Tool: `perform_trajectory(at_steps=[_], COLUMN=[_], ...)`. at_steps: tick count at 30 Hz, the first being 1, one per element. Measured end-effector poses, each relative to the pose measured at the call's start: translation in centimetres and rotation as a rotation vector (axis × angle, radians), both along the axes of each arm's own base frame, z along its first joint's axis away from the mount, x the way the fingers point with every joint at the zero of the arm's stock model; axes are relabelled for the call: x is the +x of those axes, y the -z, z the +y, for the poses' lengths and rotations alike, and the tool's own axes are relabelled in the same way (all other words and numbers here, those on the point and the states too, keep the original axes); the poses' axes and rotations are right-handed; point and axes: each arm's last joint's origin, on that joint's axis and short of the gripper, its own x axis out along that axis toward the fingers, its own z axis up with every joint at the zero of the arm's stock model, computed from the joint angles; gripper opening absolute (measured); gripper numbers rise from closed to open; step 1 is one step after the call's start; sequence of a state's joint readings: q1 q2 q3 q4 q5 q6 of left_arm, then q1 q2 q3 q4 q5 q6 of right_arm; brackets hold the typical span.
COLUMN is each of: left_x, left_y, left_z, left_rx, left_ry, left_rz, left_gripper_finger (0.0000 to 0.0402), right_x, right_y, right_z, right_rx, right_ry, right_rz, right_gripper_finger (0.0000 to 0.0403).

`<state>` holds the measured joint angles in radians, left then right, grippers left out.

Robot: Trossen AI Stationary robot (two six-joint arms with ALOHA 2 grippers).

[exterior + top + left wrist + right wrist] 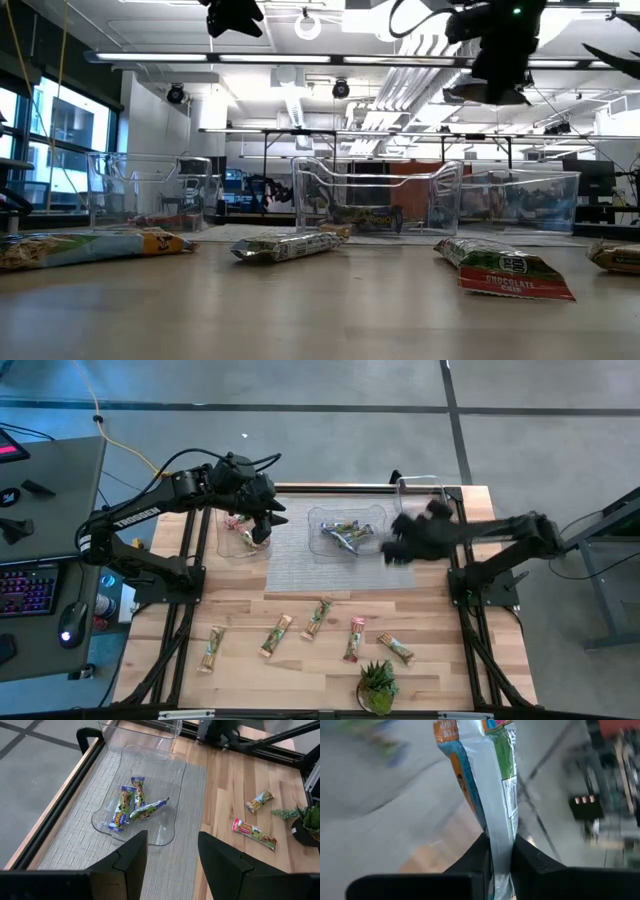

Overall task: Pick and place Granola Bars by type
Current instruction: Put the yellow granola bar into the right transparent bin

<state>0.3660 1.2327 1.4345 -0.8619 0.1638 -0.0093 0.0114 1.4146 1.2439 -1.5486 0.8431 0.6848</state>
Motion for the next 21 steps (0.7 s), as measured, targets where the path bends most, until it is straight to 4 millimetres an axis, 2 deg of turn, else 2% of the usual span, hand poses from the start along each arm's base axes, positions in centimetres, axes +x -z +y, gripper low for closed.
perform_trajectory(at_steps=[6,11,16,21], left_x=[0.0,0.0,-0.1,-0.1], left_y=[0.0,0.0,0.1,0.1], left_z=[0.0,0.0,0.0,0.0], left_rx=[0.0,-0.002,-0.005,-0.005], left_ry=[0.0,0.0,0.0,0.0], left_rz=[0.0,0.004,0.011,0.012], left_gripper_finger=[0.0168,0.0168,0.0168,0.0168], right_x=[-2.7,-2.9,-2.8,-4.1], right_y=[-1.7,-1.5,1.7,6.8], right_z=[-6.8,-11.9,-16.0,-17.7], right_rx=[0.051,0.118,0.252,0.312], right_ry=[0.223,0.244,0.23,0.309], right_rz=[-0.092,-0.197,-0.341,-0.258], right_gripper_finger=[0.0037,0.0035,0.0036,0.0032])
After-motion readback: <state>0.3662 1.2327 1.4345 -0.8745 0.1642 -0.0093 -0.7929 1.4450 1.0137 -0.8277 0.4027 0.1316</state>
